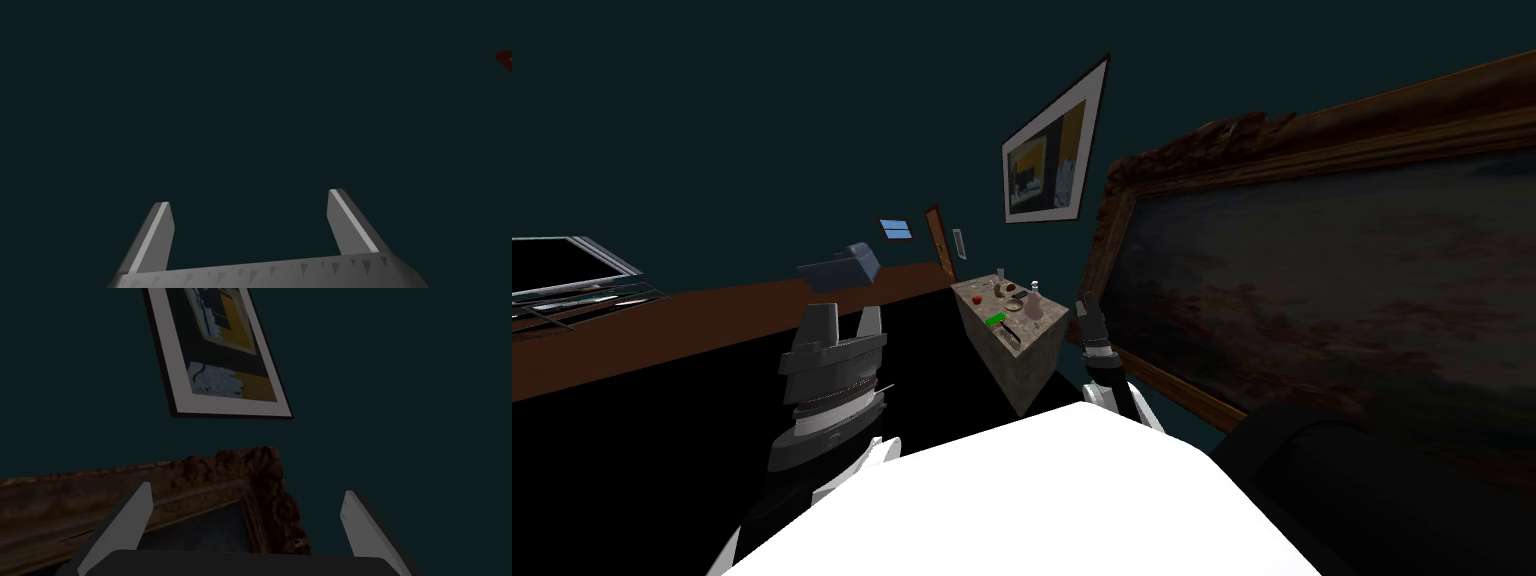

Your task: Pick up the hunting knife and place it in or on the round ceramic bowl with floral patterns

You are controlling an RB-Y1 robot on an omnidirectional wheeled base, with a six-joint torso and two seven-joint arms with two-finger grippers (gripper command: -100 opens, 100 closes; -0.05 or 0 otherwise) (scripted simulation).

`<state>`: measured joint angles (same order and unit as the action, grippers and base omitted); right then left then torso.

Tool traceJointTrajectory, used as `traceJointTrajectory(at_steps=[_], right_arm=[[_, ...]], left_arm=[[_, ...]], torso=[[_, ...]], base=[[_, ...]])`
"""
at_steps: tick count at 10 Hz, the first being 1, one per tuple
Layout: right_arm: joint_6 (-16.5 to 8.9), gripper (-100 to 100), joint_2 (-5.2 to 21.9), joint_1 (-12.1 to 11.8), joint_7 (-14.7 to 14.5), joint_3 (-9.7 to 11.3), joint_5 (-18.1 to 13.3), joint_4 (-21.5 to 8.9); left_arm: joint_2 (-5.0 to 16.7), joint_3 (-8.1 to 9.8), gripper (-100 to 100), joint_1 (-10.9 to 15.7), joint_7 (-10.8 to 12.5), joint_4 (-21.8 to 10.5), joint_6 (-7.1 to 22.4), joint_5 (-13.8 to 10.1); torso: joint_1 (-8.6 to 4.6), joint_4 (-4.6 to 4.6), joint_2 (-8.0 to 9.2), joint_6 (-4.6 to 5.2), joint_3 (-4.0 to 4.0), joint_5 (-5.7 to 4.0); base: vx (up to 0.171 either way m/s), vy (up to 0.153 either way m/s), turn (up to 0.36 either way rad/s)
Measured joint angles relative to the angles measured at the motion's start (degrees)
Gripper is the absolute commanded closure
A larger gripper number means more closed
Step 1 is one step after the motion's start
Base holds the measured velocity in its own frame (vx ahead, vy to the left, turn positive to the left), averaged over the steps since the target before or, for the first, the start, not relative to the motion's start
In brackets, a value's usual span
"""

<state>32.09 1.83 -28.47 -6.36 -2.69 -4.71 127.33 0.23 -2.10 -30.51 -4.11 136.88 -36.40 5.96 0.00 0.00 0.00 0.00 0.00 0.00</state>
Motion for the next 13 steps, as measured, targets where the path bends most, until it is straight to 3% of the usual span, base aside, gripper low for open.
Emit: traceJointTrajectory(at_steps=[2, 7, 9, 10, 13], right_arm=[[-0.29, -100, 2.94, -1.10, 0.19, 0.61, 0.23, -0.89], [0.28, -100, 11.27, -2.89, 0.17, 3.31, 0.97, -8.57], [-0.22, -100, 14.07, -3.69, 0.01, 4.51, 1.06, -9.85], [-0.14, -100, 16.17, -5.48, 0.15, 5.16, 1.42, -10.37], [0.20, -100, 19.79, -6.41, -0.42, 7.16, 1.47, -13.46]], left_arm=[[0.00, 0.00, 0, 0.00, 0.00, 0.00, 0.00, 0.00], [-0.01, -0.01, 0, 0.00, 0.00, 0.00, 0.00, 0.00], [0.00, 0.00, 0, 0.00, 0.00, 0.00, 0.00, 0.00], [-0.01, -0.01, 0, 0.00, 0.00, 0.00, 0.00, 0.00], [0.00, 0.00, 0, 0.00, 0.00, 0.00, 0.00, 0.00]], torso=[[0.02, 0.03, 0.14, 0.00, 0.08, 0.00], [0.22, 0.02, 0.11, -0.01, 0.06, 0.04], [0.18, 0.01, 0.02, 0.00, 0.01, 0.04], [0.28, 0.01, 0.03, 0.01, 0.02, 0.06], [0.20, 0.00, -0.02, -0.01, -0.01, 0.05]], base=[[-0.044, 0.018, -0.006], [-0.030, 0.051, 0.015], [0.000, 0.067, 0.042], [-0.001, 0.069, 0.009], [0.008, 0.067, 0.044]])
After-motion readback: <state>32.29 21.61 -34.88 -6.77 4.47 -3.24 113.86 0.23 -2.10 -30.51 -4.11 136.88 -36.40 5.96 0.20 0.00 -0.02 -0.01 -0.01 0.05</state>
